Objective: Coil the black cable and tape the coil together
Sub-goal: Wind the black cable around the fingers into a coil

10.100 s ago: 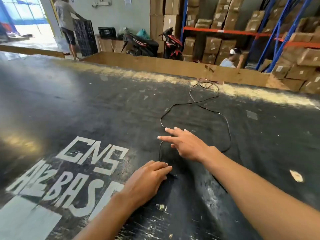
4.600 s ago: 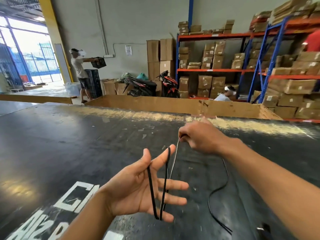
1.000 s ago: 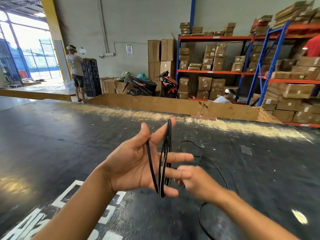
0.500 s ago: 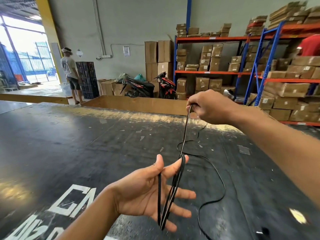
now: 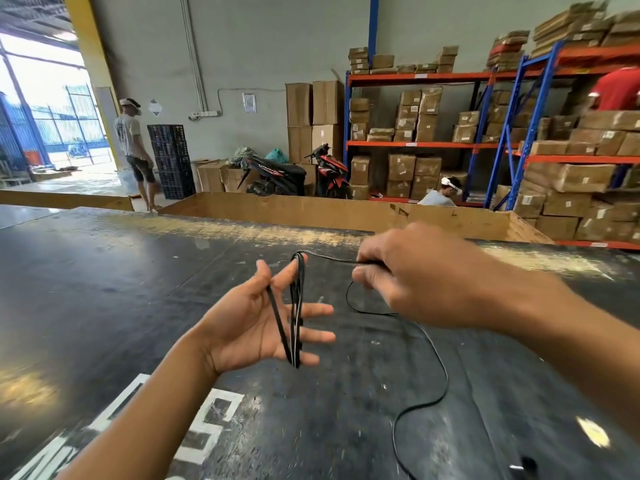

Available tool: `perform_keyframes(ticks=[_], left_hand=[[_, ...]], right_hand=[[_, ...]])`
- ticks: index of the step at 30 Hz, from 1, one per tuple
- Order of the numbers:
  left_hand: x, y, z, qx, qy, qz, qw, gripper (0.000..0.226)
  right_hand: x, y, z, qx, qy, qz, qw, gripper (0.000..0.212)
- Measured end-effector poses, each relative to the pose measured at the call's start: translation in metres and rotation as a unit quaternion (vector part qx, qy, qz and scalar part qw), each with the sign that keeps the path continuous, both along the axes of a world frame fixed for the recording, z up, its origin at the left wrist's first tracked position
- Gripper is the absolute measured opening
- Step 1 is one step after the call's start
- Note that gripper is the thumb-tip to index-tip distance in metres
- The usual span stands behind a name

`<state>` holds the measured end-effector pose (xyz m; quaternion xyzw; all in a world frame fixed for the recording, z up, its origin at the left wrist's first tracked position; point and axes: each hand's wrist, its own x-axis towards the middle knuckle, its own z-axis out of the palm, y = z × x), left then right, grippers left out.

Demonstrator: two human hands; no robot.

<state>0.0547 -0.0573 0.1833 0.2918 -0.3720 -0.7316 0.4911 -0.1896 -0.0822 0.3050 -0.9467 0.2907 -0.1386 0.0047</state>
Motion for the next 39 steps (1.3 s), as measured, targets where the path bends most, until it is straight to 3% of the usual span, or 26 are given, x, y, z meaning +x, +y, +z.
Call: perform_keyframes(ticks=[7, 11, 18, 22, 28, 34, 39], left_hand=[[0.019, 0.002, 0.024, -0.039, 0.035, 0.085, 0.995, 0.056], [0.021, 0.004, 0.032, -0.059, 0.050, 0.070, 0.995, 0.056], [-0.003, 0.010, 0.043, -0.098, 0.034, 0.022, 0.994, 0.056], [-0.007, 0.014, 0.045, -0.092, 0.018, 0.043, 0.995, 0.055], [-0.003, 0.024, 0.047, -0.116, 0.108, -0.092, 0.983, 0.057], [-0.026, 0.045, 0.043, -0.126, 0.060, -0.172, 0.975, 0.061], [-0.039, 0.059, 0.019, -0.052, -0.017, -0.198, 0.979, 0.063]], right_hand=[[0.001, 0.032, -0.073, 0.149, -0.023, 0.019, 0.988, 0.035], [0.009, 0.044, -0.115, 0.265, -0.046, 0.024, 0.963, 0.032], [0.034, 0.044, -0.158, 0.349, -0.049, 0.039, 0.935, 0.029], [0.040, 0.051, -0.162, 0.342, -0.054, 0.065, 0.936, 0.037], [0.039, 0.039, -0.165, 0.335, -0.024, 0.050, 0.940, 0.021], [0.034, -0.021, -0.151, 0.284, 0.029, 0.013, 0.958, 0.023], [0.030, -0.067, -0.085, 0.183, 0.013, -0.013, 0.983, 0.033]])
